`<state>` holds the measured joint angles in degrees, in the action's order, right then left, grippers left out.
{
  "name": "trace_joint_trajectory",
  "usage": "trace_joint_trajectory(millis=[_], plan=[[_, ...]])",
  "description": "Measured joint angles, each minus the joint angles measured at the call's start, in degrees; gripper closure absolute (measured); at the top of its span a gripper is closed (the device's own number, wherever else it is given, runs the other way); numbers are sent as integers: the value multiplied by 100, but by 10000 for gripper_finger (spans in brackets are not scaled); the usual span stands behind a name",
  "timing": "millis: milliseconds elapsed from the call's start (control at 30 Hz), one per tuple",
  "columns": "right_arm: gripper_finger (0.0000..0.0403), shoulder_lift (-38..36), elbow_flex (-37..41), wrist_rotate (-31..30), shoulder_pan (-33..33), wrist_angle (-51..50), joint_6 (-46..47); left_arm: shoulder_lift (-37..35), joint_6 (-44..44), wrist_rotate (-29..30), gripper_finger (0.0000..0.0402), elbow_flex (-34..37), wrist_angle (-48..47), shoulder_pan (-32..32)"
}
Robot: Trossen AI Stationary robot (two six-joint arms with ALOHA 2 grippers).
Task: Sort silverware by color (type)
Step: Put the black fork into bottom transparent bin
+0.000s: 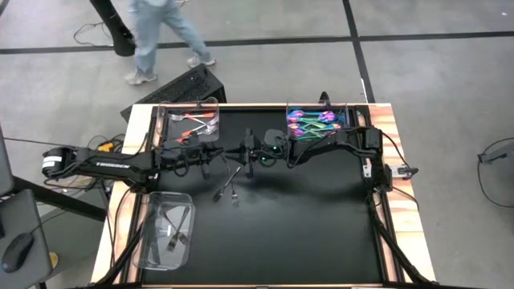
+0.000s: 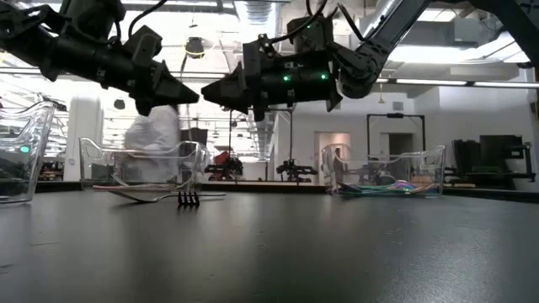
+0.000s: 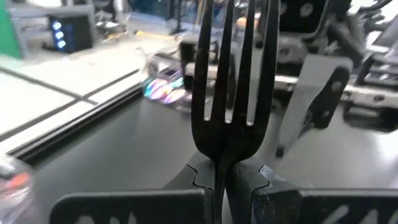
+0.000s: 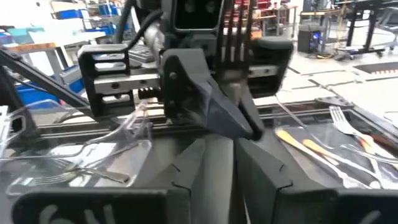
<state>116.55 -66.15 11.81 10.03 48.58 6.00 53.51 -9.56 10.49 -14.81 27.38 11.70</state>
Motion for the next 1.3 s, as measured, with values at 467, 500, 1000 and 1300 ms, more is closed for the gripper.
trace_joint_trajectory(millis=[467, 500, 1000, 1300], plan=[[261, 0, -2, -12, 50, -532, 0, -1856, -867, -386, 401, -575, -3623, -15], [262, 0, -2, -13, 64, -550, 0, -1913, -995, -514, 401, -715, -4062, -43], [262, 0, -7, -128, 72, -628, 152, -1980, -4062, -976, 401, -2659, -7062, -2139], [262, 0, -7, -136, 96, -638, 153, -1794, -5392, -560, 401, -2748, -7177, -3505]])
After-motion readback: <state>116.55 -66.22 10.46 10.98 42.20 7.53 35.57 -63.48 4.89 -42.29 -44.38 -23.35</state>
